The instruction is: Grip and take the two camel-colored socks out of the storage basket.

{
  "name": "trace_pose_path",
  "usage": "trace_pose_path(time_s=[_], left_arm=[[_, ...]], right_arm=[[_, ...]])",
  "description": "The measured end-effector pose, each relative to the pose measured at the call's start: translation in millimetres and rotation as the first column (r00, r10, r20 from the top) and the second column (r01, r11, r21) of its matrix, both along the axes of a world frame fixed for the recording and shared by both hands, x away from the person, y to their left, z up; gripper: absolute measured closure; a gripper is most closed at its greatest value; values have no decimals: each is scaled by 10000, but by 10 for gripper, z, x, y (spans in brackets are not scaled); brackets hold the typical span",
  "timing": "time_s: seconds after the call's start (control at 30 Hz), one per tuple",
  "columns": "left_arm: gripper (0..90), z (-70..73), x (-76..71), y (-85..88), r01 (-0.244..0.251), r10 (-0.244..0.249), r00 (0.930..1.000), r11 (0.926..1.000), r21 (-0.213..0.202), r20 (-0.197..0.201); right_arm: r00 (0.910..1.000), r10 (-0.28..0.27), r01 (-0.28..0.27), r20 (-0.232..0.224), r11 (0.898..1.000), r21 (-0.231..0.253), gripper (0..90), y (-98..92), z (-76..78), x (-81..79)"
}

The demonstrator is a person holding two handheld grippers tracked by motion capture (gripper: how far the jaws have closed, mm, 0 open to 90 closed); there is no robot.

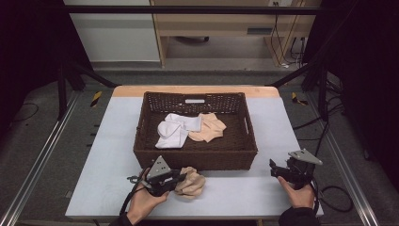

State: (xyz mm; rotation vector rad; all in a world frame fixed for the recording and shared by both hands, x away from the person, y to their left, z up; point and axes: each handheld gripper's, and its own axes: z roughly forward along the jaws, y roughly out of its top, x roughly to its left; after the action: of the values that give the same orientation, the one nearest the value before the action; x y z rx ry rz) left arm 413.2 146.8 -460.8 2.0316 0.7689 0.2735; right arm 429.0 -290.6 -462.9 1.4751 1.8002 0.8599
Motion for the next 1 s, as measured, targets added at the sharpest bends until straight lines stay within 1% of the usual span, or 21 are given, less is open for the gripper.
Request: trace_pose_path(time_s=[0.1, 0.13, 0.23, 0.3, 0.37, 0.53, 0.7, 0.8, 0.87, 0.93, 0.97, 1.0], left_arm=[[722, -9, 2, 10, -29, 28, 9999, 9999, 124, 105], [694, -5, -2, 18, -102, 100, 9998, 9999, 93, 198], [558, 16, -17, 67, -279, 267, 9979, 9994, 197, 591], [487, 31, -33, 119, -470, 461, 9966, 9988, 124, 681], [445, 43, -52, 172, -604, 600, 9958, 9982, 43, 685], [426, 37, -102, 382, -1070, 1067, 9915, 9943, 11, 742], [417, -16, -125, 618, -1633, 1619, 9842, 9865, 134, 723], [402, -36, -126, 750, -2009, 1981, 9767, 9793, 264, 828], [395, -40, -129, 831, -2280, 2250, 9705, 9733, 269, 869], [386, -44, -137, 898, -2523, 2499, 9645, 9675, 178, 858], [381, -48, -141, 940, -2615, 2591, 9620, 9650, 178, 867], [379, -49, -144, 958, -2657, 2633, 9610, 9638, 193, 840]], right_arm=[[10000, -2, 2, -48, 10000, 21, 66, 7, -3, 0], [10000, 0, 1, -45, 10000, 23, 66, 7, -3, -1], [10000, 10, -10, -20, 10000, -5, 66, -1, -3, -1], [10000, 3, -3, -11, 10000, 9, 66, -4, -2, -2], [10000, -6, 6, -14, 10000, 29, 65, -4, -1, -3], [10000, -5, 5, -22, 10000, 9, 65, -3, -2, -2], [10000, -46, 46, -29, 10000, 54, 65, -6, -4, -3], [10000, -55, 56, -34, 10000, 76, 65, -4, -2, -7], [10000, -54, 54, -25, 9999, 88, 64, -5, -2, -9], [10000, -53, 53, -41, 10000, 80, 64, -4, -4, -8], [10000, -43, 44, -42, 10000, 64, 63, -5, -5, -6], [10000, -28, 28, -42, 10000, 65, 63, -2, -5, -6]])
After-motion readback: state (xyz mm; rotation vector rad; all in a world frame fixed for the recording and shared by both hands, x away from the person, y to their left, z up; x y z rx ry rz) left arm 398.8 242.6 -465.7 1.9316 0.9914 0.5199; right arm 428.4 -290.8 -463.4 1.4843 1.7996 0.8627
